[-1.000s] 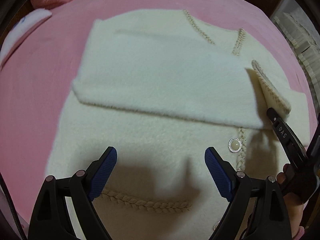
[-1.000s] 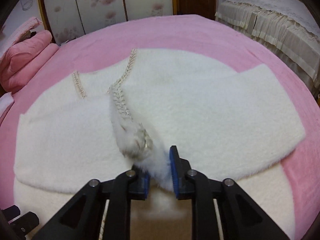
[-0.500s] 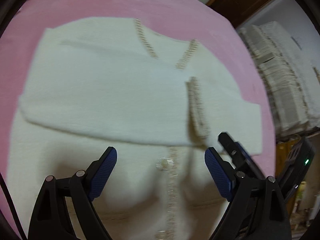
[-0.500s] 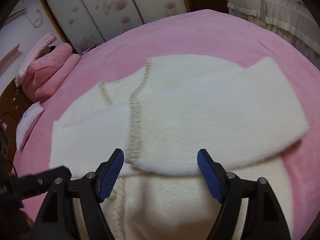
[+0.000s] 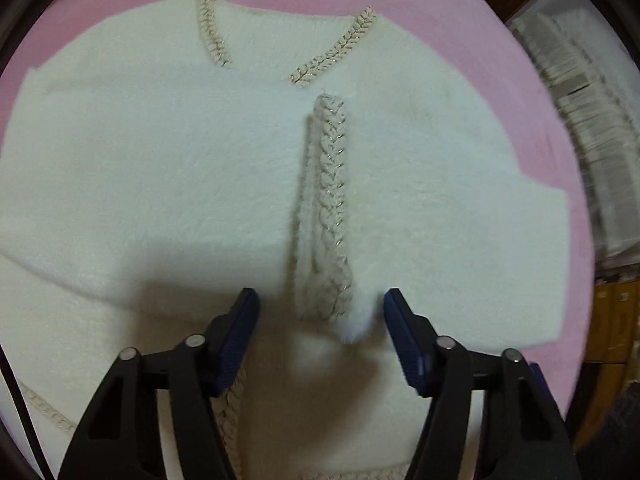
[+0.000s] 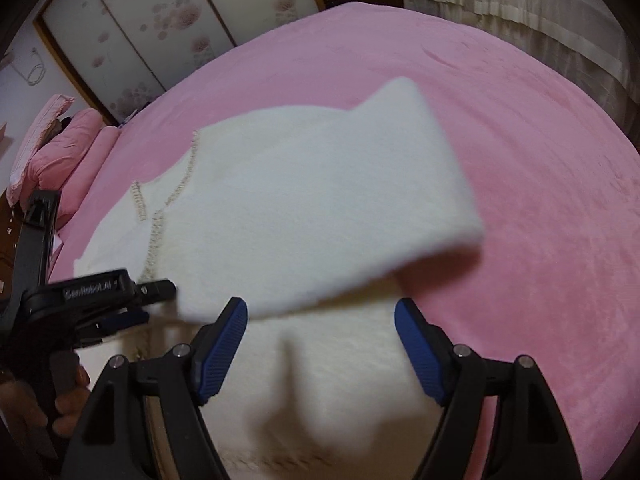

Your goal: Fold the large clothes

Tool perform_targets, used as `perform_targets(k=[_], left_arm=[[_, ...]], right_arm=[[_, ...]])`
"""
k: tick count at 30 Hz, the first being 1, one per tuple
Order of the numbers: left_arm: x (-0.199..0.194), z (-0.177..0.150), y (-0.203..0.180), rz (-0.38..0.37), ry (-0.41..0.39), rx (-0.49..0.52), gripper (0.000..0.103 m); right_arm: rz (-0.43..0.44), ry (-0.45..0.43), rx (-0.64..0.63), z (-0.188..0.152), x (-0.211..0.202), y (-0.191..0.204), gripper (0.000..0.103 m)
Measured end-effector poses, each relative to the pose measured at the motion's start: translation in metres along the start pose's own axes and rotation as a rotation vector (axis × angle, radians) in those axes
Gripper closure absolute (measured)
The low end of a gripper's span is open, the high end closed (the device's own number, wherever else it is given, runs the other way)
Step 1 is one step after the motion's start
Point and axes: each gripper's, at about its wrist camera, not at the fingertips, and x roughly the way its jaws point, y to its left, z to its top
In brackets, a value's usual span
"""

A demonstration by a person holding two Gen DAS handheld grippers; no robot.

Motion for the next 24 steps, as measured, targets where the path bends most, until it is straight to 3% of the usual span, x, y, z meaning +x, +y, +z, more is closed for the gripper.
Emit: perform_targets(k=[1, 2, 6, 13, 20, 24], left_arm=[[0.001, 0.001, -0.007, 0.01, -0.008, 0.018, 0.044], [0.003, 0.002, -0.013, 0.011, -0.01, 0.036, 0.056], [0.009, 0.002, -0.032, 0.072, -0.001, 0.091, 0.082], [0.001, 0.003, -0.052, 0.113, -0.013, 0.118, 0.09], [-0.03, 0.019, -0.059, 0.043, -0.04, 0.069, 0.095], [-0.066, 0.036, -0.071, 0.018, -0.112, 0.1, 0.095]], right_arm=[[-0.005, 0.01, 0.009, 0.0, 0.001, -0.005, 0.027], [-0.013, 0.022, 0.025, -0.003, 0.002, -0.012, 0.027], [-0.024, 0.054, 0.069, -0.007, 0.008, -0.029, 0.027], [-0.055, 0.08, 0.086, -0.003, 0.029, -0.04, 0.027], [-0.098, 0.024, 0.026, 0.012, 0.051, -0.029, 0.025], [-0.131, 0.001, -0.005, 0.023, 0.06, -0.018, 0.025]])
